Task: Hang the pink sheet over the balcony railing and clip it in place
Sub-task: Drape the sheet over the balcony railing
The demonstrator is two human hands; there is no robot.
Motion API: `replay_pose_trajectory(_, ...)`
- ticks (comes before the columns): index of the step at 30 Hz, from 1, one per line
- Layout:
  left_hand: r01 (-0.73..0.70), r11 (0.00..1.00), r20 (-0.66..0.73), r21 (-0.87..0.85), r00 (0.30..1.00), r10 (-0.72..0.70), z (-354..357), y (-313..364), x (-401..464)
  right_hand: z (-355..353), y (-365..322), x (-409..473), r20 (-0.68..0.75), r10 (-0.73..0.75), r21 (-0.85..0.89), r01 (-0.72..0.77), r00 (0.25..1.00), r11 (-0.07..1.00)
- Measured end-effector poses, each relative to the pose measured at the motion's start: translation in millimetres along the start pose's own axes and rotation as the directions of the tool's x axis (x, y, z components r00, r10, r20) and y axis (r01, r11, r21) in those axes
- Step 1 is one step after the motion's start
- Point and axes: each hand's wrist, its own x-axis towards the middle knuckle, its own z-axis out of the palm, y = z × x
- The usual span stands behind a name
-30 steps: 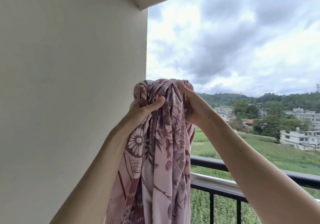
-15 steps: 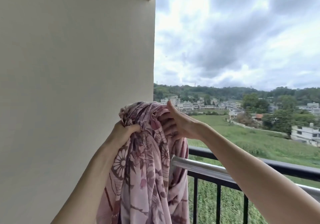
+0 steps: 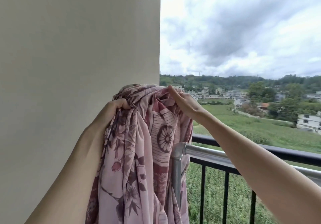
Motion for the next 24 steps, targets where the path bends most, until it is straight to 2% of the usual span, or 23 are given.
replay_pose_trajectory(4,-0.070,0.997,0.112,0.042,0.992,0.065,36,30,-7,-38,-4,-15,-0.181,-0.037,0.036,0.044,0.983,0.998)
replay_pose_trajectory(8,-0.165,0.985,0.190,0.056,0.970,0.152,79,48,-21,-85,-6,-35,-0.320,-0.061,-0.038,0.051,0.945,0.998)
replay_pose_trajectory(11,-0.170,0.985,0.229,0.039,0.961,0.157,120,50,-38,-116,-1,-61,-0.424,-0.110,-0.049,0.098,0.899,0.994)
replay_pose_trajectory(13,-0.183,0.980,0.241,0.084,0.958,0.158,148,39,-53,-129,7,-83,-0.472,-0.071,-0.007,0.077,0.879,0.997)
replay_pose_trajectory(16,-0.191,0.974,0.267,0.121,0.951,0.153,185,9,-82,-143,20,-125,-0.438,0.135,0.095,-0.104,0.889,0.990)
replay_pose_trajectory(19,-0.149,0.978,0.364,0.147,0.927,0.087,219,-21,-113,-146,25,-169,-0.267,0.384,0.253,-0.320,0.884,0.913)
replay_pose_trajectory(21,-0.153,0.973,0.398,0.171,0.915,0.075,235,-38,-131,-137,31,-194,-0.167,0.454,0.349,-0.378,0.875,0.858)
replay_pose_trajectory(24,-0.188,0.963,0.444,0.191,0.892,0.086,247,-57,-151,-117,35,-234,-0.161,0.473,0.398,-0.382,0.866,0.834)
